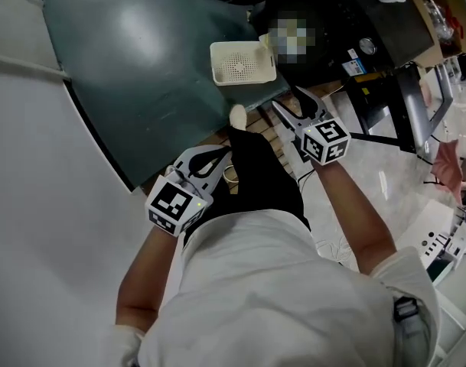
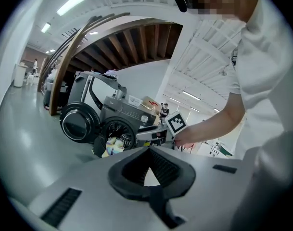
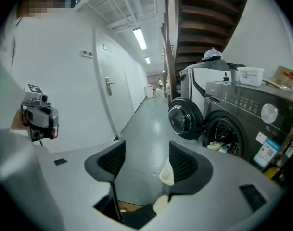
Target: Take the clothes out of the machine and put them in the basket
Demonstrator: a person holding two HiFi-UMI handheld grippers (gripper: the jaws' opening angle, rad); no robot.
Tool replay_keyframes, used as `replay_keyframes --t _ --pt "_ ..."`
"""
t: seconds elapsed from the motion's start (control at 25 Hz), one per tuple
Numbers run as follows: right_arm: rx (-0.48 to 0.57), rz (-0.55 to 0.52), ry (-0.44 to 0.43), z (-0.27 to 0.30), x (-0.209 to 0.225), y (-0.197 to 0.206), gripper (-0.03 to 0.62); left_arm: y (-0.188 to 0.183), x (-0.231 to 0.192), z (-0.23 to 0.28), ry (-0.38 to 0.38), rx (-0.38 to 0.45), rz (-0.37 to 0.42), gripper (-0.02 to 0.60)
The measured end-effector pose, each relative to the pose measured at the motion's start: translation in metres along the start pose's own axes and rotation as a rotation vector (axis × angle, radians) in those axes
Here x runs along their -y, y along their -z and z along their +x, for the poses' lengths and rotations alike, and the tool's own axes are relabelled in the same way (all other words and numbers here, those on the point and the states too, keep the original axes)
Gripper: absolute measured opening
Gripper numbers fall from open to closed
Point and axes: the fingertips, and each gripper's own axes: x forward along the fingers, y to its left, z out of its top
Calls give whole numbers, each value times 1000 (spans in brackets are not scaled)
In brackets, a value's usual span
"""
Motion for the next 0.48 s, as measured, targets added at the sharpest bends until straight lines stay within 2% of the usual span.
replay_keyframes --t 0.32,0.48 --pt "-26 188 188 67 125 34 354 -9 -41 61 80 -73 -21 -3" --pt "-43 264 267 109 191 58 368 -8 -69 102 130 -116 -2 -3"
